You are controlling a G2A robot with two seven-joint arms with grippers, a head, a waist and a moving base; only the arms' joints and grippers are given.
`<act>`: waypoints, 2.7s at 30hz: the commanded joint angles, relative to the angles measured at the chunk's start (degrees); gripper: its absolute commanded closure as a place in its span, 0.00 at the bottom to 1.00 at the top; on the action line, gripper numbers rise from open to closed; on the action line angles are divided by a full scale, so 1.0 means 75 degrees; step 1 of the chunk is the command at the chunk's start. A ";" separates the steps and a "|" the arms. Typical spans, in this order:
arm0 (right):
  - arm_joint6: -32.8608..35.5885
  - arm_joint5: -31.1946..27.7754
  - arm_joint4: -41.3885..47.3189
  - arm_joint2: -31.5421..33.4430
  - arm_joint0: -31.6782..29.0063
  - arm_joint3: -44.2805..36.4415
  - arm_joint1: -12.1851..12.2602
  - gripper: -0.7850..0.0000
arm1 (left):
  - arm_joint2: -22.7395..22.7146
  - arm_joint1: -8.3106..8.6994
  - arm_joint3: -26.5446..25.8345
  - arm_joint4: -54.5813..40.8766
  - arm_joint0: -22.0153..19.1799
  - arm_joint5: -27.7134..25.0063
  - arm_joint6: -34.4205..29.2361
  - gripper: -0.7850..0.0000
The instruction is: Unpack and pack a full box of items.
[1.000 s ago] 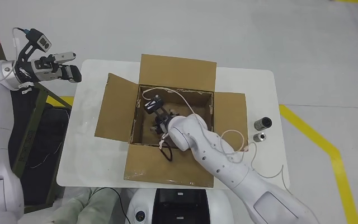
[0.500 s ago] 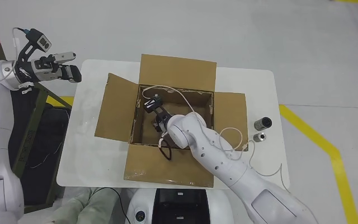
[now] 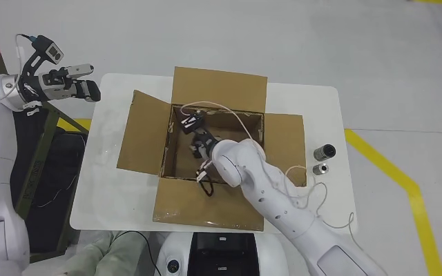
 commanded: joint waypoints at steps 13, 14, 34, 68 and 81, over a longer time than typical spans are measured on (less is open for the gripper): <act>0.0218 -0.0231 -0.0443 0.0868 -0.0912 -0.2093 0.0273 1.00 | 0.0000 0.0000 0.0000 0.0000 0.0000 0.0000 0.0000 0.00; 0.0220 -0.0244 -0.0463 0.0934 -0.0972 -0.2217 0.0290 1.00 | 0.0000 0.0000 0.0000 0.0000 0.0000 0.0000 0.0000 0.00; 0.0197 -0.0421 -0.0278 0.2437 -0.2298 -0.4317 0.0605 1.00 | 0.0000 0.0000 0.0000 0.0000 0.0000 0.0000 0.0000 0.00; -0.1246 -0.0707 0.0884 0.6820 -0.5627 -0.6289 0.1159 1.00 | 0.0000 0.0000 0.0000 0.0000 0.0000 0.0000 0.0000 0.00; -0.0890 -0.0520 0.0853 0.7232 -0.6455 -0.6289 0.1273 1.00 | 0.0000 0.0000 0.0000 0.0000 0.0000 0.0000 0.0000 0.00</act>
